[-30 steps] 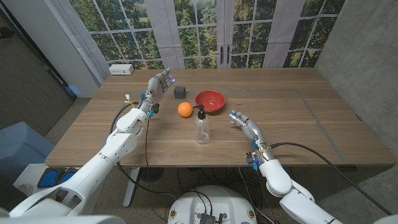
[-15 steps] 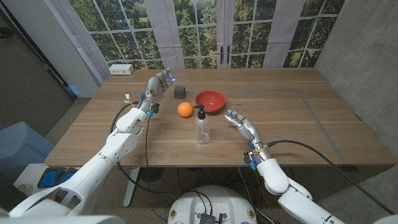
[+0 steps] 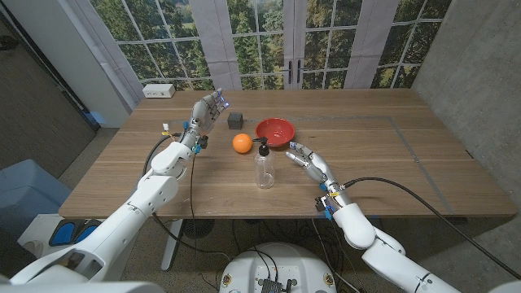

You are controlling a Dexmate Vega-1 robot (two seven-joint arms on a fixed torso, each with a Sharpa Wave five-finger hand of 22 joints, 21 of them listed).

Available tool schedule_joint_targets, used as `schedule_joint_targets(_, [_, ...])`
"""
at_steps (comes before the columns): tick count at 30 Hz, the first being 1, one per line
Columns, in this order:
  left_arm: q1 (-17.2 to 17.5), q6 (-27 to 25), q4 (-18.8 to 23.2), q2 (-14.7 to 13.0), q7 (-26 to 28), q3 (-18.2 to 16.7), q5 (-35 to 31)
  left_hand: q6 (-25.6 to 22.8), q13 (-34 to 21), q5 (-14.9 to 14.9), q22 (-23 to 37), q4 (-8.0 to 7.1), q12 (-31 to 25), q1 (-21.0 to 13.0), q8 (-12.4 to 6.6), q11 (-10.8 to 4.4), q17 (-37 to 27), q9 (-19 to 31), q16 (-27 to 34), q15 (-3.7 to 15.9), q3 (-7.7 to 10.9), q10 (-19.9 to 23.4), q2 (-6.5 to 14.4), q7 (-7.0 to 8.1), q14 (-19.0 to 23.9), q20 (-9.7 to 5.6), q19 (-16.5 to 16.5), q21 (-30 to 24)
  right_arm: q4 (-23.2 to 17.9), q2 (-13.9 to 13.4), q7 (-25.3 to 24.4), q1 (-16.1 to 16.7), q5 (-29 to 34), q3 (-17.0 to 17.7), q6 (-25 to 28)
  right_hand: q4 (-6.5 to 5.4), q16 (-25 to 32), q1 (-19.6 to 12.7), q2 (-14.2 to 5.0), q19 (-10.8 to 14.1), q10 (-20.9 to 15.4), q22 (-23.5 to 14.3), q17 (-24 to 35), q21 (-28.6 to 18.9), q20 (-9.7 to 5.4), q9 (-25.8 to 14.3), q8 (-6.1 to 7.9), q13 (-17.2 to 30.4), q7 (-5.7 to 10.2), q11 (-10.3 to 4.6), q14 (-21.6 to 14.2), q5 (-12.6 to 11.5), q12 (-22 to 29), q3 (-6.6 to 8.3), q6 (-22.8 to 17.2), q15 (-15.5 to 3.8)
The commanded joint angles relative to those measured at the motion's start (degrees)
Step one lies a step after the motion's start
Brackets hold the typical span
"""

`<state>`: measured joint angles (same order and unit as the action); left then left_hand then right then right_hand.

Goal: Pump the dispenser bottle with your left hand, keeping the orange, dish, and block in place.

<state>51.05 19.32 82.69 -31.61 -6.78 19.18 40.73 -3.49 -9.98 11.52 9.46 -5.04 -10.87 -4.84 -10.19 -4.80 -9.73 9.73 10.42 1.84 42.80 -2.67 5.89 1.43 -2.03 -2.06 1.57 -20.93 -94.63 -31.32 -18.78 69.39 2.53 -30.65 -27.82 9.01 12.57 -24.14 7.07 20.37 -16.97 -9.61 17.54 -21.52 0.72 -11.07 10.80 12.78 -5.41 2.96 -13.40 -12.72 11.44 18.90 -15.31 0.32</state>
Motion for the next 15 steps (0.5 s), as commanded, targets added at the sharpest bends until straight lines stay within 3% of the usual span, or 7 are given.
schedule_joint_targets(1, [1.3,-0.3,1.9,-0.6,1.2,-0.4,-0.2,-0.5,-0.1,0.5,0.1,-0.24,-0.2,0.8,-0.32,-0.33,-0.2,0.2,0.1,2.52,0.24,0.2,4.0,0.04,0.4,-2.61,0.4,0.3,0.6,0.1,0.3,-1.2,2.6,-0.8,0.1,0.10,0.1,-0.4,-0.13,0.6,0.3,-0.1,-0.1,0.3,-0.17,-0.1,0.36,0.2,-0.01,-0.11,-0.4,-0.4,0.1,-0.15,0.1,-0.14])
schedule_joint_targets(15, [1.7,0.2,1.6,-0.6,0.6,-0.5,0.2,-0.8,-0.1,0.5,0.1,-0.36,-0.3,0.9,-0.40,-0.24,-0.2,0.2,0.0,2.53,0.35,0.4,3.9,-0.08,0.5,-2.55,0.6,0.7,1.8,0.2,1.0,-2.6,3.4,-2.2,-0.5,0.61,0.1,-2.4,-0.39,1.3,0.5,-0.1,-0.5,0.8,-0.17,-0.1,0.42,0.2,0.71,-0.51,-0.7,-0.8,0.1,0.41,0.7,-0.53])
